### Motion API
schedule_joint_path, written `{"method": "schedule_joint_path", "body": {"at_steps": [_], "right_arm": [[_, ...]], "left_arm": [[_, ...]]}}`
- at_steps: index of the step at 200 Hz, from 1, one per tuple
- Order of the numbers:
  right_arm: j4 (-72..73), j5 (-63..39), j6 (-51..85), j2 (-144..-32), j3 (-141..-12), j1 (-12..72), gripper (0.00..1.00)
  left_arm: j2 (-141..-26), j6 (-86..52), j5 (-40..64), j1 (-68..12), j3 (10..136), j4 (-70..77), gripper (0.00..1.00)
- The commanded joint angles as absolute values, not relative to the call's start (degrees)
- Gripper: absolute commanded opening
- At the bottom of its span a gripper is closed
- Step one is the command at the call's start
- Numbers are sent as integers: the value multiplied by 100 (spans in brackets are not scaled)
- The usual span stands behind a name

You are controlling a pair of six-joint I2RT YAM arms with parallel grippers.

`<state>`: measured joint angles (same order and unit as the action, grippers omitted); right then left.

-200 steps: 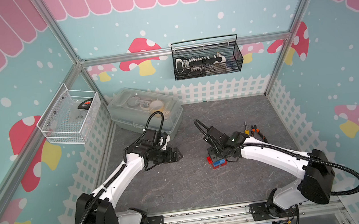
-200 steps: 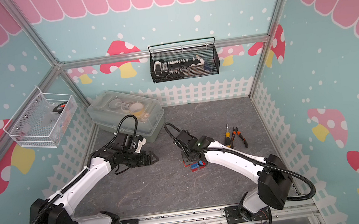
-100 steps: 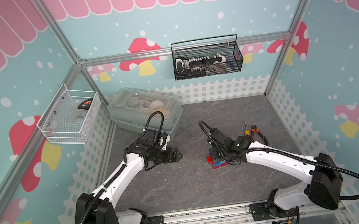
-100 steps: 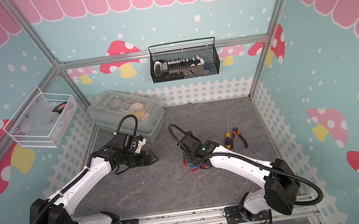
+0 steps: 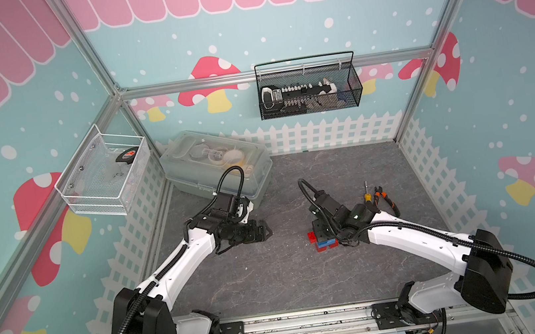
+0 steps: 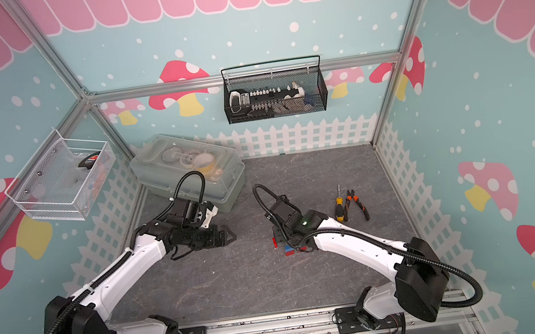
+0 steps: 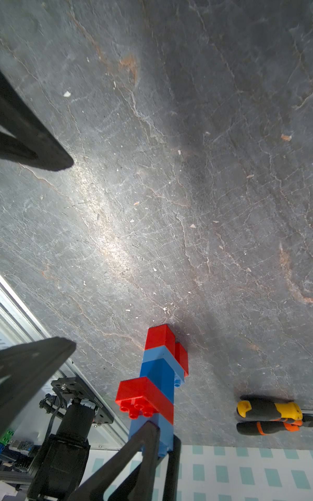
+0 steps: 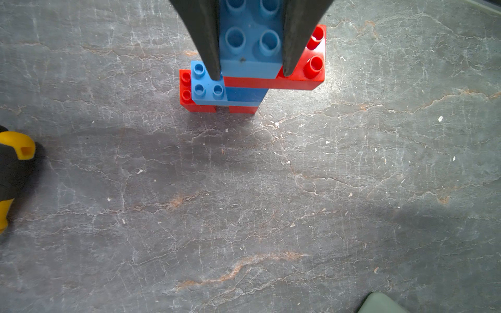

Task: Assemble a giraffe with lego
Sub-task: Assemble the lego brick with the lego brick.

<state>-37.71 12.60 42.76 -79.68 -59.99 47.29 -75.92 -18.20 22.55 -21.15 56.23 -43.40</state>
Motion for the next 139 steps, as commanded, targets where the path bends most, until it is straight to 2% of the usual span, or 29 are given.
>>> {"method": "schedule_joint_path", "body": {"at_steps": [1, 43, 139], "right_arm": [[-4837, 892, 4429, -8446, -5412, 4702, 13], [-4850, 913, 4403, -8283, -5426, 4702, 14], [-4733, 1225, 3965, -8071, -6002, 4702, 29]], "left_arm": [[-7594, -1811, 2278, -2145, 5594, -4289, 96], [-7608, -1811, 2280, -2146, 5606, -4290, 96], [-7607, -1818, 2263, -2145, 5593, -4287, 96]]}}
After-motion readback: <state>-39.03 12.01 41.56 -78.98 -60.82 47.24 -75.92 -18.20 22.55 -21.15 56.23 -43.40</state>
